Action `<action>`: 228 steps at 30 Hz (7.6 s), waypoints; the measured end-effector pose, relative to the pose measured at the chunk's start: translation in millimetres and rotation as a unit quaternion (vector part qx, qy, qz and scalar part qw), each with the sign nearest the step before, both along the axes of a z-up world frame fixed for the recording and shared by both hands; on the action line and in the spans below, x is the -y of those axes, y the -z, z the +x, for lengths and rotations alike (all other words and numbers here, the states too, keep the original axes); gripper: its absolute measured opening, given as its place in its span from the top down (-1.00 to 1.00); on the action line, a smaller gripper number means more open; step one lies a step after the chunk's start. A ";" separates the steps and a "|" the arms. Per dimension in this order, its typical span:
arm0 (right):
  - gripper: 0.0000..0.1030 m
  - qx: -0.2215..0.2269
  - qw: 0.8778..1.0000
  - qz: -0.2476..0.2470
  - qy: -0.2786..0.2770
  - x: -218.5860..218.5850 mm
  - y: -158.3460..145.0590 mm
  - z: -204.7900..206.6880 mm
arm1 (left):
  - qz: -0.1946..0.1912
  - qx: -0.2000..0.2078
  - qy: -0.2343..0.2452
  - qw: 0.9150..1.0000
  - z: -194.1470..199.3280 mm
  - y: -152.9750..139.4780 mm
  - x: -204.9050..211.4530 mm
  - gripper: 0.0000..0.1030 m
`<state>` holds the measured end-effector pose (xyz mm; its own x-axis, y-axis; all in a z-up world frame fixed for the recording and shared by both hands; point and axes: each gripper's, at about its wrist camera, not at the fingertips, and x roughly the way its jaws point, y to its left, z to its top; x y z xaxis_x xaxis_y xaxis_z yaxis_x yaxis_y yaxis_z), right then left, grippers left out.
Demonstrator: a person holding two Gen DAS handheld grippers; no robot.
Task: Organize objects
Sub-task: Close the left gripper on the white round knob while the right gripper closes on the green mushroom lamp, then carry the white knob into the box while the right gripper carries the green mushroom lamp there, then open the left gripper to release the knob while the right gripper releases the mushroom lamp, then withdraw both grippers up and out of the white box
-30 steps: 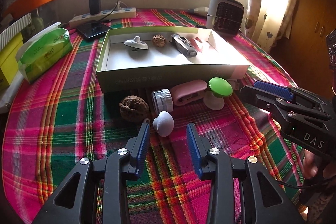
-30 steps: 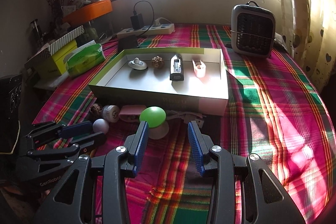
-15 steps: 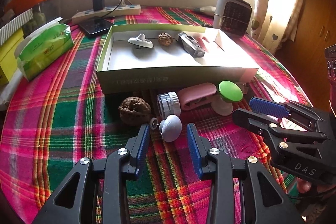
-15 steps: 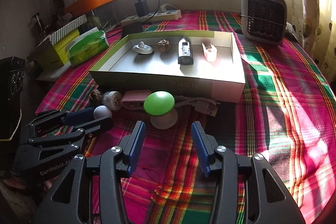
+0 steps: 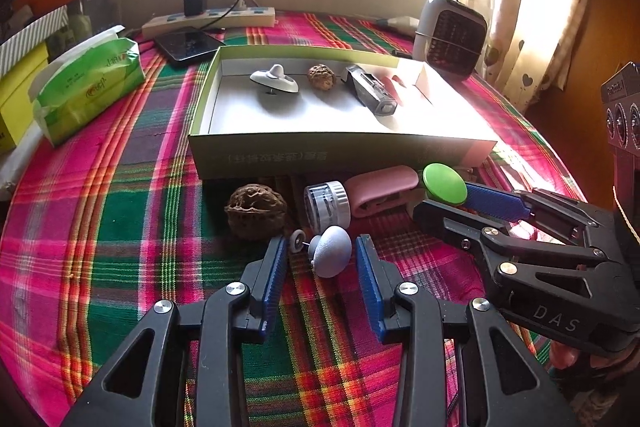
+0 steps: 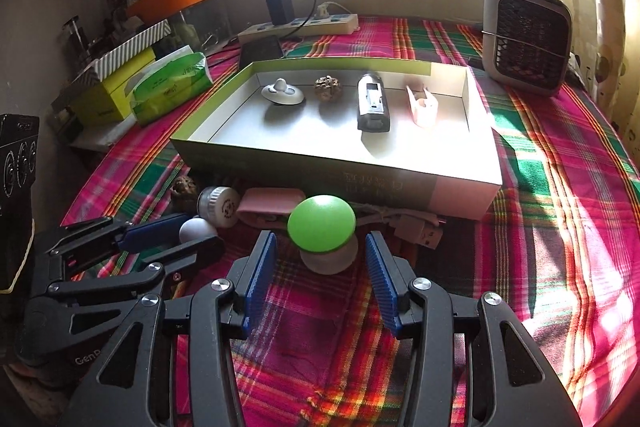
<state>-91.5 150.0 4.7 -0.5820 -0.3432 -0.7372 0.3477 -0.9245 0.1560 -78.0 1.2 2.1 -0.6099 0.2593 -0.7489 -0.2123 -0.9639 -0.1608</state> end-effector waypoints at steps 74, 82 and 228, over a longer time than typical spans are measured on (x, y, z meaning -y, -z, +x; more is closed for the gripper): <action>0.32 -0.041 0.998 -0.049 0.014 -1.5 -36.8 7.2 | 0.030 -0.042 0.002 0.999 -5.9 -47.1 17.4 0.43; 0.32 -0.048 0.998 -0.046 0.014 1.9 -46.7 -14.4 | 0.025 -0.045 -0.001 0.999 -28.2 -50.7 16.5 0.43; 0.04 -0.054 0.997 -0.022 0.042 -26.4 -32.2 -3.4 | 0.000 -0.034 -0.039 0.999 -8.8 -23.8 60.2 0.30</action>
